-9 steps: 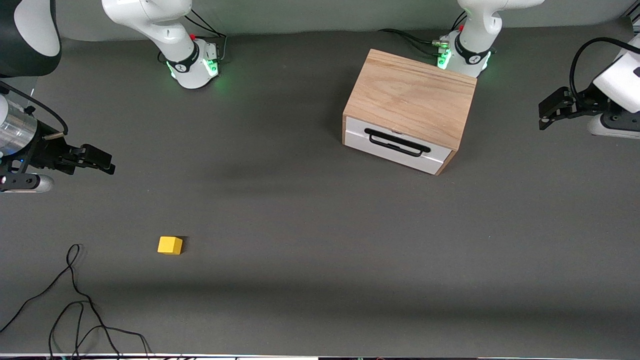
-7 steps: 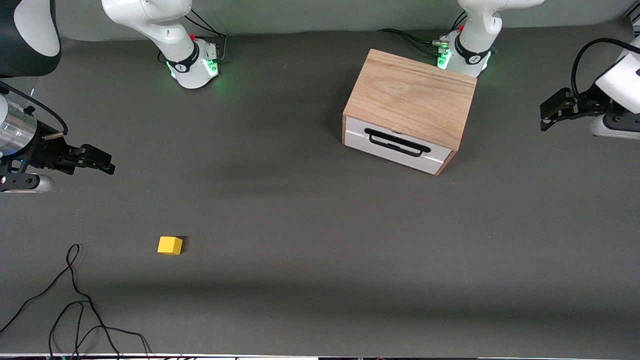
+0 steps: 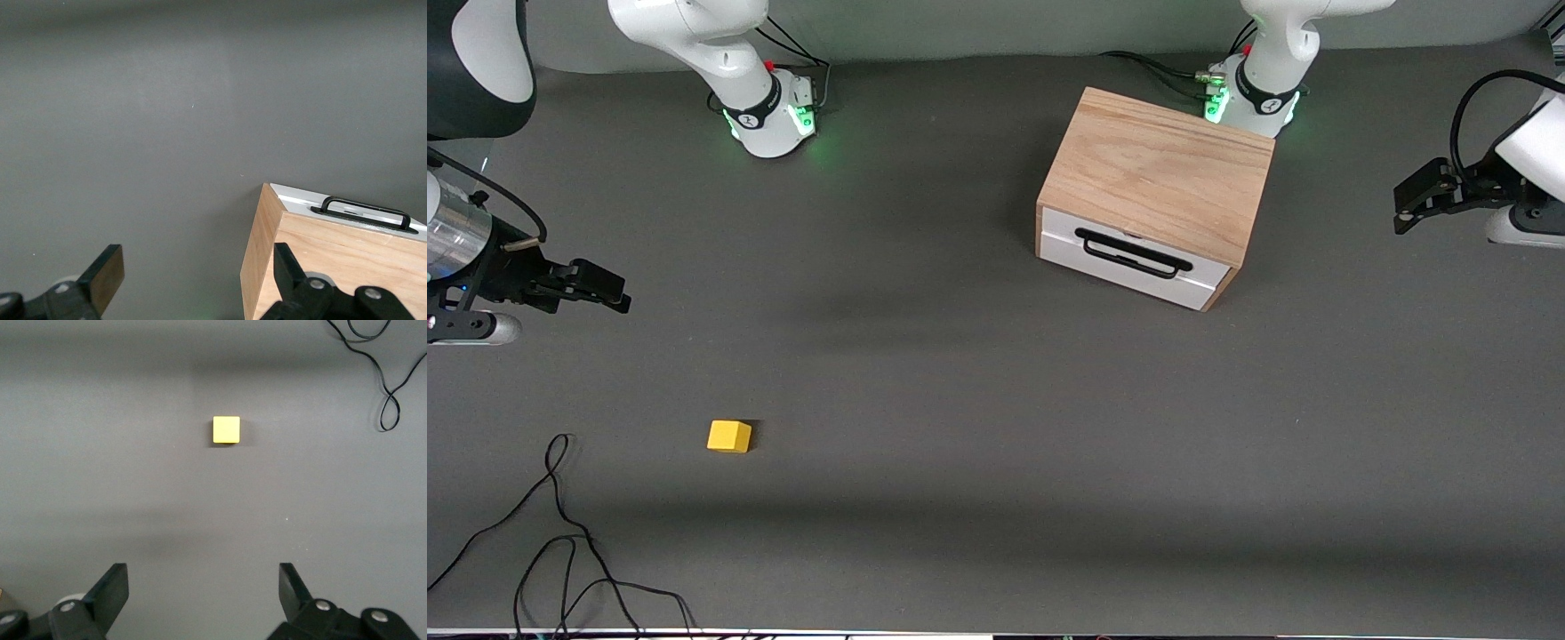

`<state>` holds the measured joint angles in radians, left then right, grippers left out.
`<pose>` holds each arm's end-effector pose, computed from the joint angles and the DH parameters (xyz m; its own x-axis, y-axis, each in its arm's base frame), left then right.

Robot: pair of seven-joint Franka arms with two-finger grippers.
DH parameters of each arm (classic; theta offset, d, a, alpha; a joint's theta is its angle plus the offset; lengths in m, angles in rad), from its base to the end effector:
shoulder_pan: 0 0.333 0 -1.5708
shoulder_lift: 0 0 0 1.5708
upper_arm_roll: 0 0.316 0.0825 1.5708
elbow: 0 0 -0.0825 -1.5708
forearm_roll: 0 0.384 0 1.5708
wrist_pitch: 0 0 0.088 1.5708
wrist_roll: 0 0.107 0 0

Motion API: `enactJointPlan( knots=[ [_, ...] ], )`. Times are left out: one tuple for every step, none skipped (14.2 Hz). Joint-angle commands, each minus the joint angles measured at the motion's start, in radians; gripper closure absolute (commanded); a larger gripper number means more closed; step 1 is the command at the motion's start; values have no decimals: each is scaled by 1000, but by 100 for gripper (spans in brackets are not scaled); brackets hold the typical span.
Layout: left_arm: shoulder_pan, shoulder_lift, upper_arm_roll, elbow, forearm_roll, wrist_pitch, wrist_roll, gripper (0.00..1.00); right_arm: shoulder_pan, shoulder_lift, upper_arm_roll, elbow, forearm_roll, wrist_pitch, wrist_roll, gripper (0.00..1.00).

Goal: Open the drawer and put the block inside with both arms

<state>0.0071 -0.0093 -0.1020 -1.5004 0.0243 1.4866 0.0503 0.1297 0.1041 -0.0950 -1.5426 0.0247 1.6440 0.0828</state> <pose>0.5411 -0.0490 0.6552 0.9898 -0.1426 -0.0058 -0.1427 -0.9894 -0.0249 0.5911 0.0258 0.5849 0.9988 -0.0494 -0.0035 -0.0494 -0.9987 -0.0145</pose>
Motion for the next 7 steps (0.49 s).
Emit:
enactJointPlan(
  knots=[
    [-6,-5,4,-7,9,14,11,0,-10,25,1,29,18,22,-24,0],
    [-6,-5,4,-7,9,14,11,0,-10,31,0,27,18,26,-25,0],
    [-6,-5,4,-7,9,14,11,0,-10,31,0,26,18,27,-25,0],
    [-6,-5,4,-7,11,12,11,0,-10,38,0,27,17,27,-25,0],
    [-6,-5,4,-7,9,12,11,0,-10,39,0,22,17,25,-25,0],
    [-6,-5,4,-7,11,12,11,0,-7,34,-5,18,17,20,-23,0],
    [-6,-5,4,-7,11,8,11,0,-7,34,-5,21,15,20,-26,0]
  ],
)
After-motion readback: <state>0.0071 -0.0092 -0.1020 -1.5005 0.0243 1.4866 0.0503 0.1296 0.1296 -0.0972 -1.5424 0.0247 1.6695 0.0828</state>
